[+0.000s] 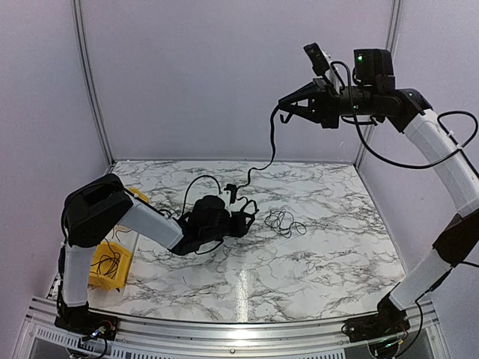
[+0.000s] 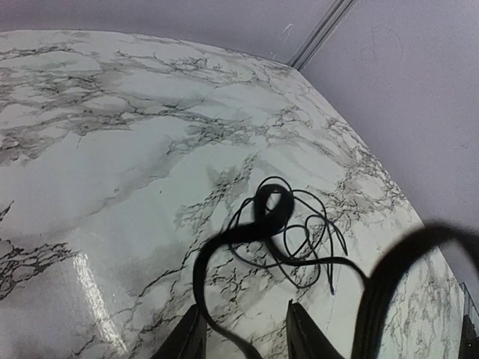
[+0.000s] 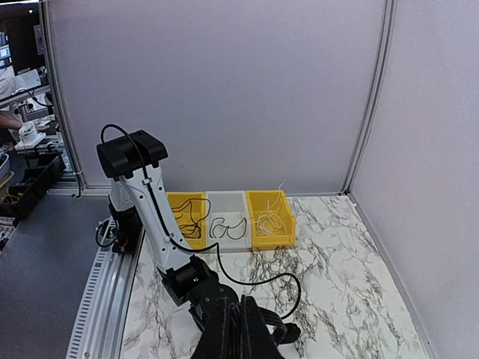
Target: Untangle the cables
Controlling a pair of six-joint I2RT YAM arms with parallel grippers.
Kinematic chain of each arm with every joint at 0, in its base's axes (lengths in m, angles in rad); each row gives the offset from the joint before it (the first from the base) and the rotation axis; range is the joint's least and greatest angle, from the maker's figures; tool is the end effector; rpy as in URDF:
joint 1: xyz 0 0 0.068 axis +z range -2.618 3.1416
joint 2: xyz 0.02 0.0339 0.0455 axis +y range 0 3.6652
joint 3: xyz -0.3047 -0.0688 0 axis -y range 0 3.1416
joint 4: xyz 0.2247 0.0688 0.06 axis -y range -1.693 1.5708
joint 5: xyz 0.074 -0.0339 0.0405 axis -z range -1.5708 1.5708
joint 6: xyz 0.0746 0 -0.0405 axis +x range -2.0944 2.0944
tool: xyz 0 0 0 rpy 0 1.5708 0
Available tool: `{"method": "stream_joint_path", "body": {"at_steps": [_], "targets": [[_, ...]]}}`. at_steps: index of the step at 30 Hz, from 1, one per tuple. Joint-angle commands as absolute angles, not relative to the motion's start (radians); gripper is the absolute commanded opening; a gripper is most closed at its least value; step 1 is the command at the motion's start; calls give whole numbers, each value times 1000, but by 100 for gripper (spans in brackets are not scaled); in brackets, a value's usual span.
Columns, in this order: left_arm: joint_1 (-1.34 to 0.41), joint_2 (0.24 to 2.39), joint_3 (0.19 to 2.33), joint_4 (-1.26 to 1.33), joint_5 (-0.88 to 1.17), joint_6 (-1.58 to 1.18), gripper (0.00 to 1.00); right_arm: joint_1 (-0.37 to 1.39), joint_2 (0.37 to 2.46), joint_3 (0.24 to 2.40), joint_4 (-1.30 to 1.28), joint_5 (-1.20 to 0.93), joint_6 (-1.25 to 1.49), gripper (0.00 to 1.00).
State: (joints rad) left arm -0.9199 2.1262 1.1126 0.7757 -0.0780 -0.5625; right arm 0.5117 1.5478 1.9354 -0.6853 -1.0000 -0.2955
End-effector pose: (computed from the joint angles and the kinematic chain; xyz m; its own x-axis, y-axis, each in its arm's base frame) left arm 0.3043 -0.3900 0.1785 -0.5193 -0.1957 -0.8319 0.5560 0.6619 -0.5027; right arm 0.2375 0.2054 0.5251 0.0366 -0.1599 -0.9865 -0.9986 0.0320 -0.0423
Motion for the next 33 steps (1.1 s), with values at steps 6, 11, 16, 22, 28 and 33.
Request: {"method": "stream_joint_path", "body": {"at_steps": [6, 11, 16, 22, 28, 33], "targets": [[-913, 1971, 912, 818, -93, -538, 51, 503, 1502, 1761, -579, -921, -284, 0], [-946, 1813, 754, 830, -111, -468, 59, 503, 1500, 1653, -527, -903, -274, 0], [-1000, 1701, 690, 830, -195, -312, 65, 508, 1510, 1617, -506, -920, -266, 0], [-1002, 1747, 779, 817, -148, -182, 69, 523, 1528, 1655, -522, -924, -265, 0], [-1002, 1818, 884, 773, -39, -130, 69, 536, 1529, 1659, -529, -914, -268, 0], [-1002, 1890, 976, 742, 20, -132, 66, 543, 1524, 1664, -538, -906, -273, 0]]}}
